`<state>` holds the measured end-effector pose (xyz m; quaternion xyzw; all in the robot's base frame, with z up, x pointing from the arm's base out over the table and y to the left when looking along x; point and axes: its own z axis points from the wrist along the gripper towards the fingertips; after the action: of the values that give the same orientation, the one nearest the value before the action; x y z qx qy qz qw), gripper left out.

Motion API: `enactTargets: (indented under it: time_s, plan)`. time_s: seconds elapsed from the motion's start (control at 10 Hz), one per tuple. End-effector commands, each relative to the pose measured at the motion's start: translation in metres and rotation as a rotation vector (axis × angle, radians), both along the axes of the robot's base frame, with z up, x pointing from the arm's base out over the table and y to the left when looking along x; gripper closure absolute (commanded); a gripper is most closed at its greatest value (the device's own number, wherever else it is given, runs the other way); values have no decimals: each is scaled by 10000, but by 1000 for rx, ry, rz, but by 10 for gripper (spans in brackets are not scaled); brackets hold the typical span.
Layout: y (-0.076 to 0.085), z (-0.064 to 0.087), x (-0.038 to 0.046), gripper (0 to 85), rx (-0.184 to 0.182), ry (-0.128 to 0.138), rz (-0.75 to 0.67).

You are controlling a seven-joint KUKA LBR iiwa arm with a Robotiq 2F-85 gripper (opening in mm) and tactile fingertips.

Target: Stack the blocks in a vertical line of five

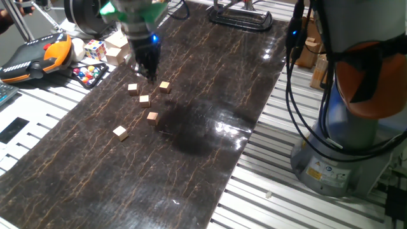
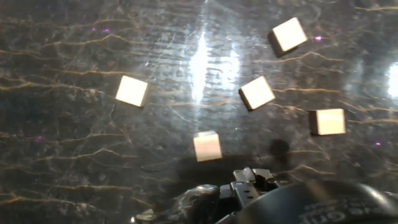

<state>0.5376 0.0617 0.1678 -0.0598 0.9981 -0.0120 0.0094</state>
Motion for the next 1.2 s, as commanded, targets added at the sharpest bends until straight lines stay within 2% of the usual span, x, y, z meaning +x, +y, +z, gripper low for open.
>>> enactTargets:
  time_s: [0.0,0.3,0.4,0.7,0.9,1.1]
  plan:
    - [34,-61,-1,843,0,-3,8]
    - [80,-248,9,843,11,-6,41]
    - [82,-280,16,843,29,-3,53]
    - [121,-355,19,843,-9,-16,112]
    - [134,-403,35,843,-18,-26,112]
    - [153,-437,72,843,0,-24,99]
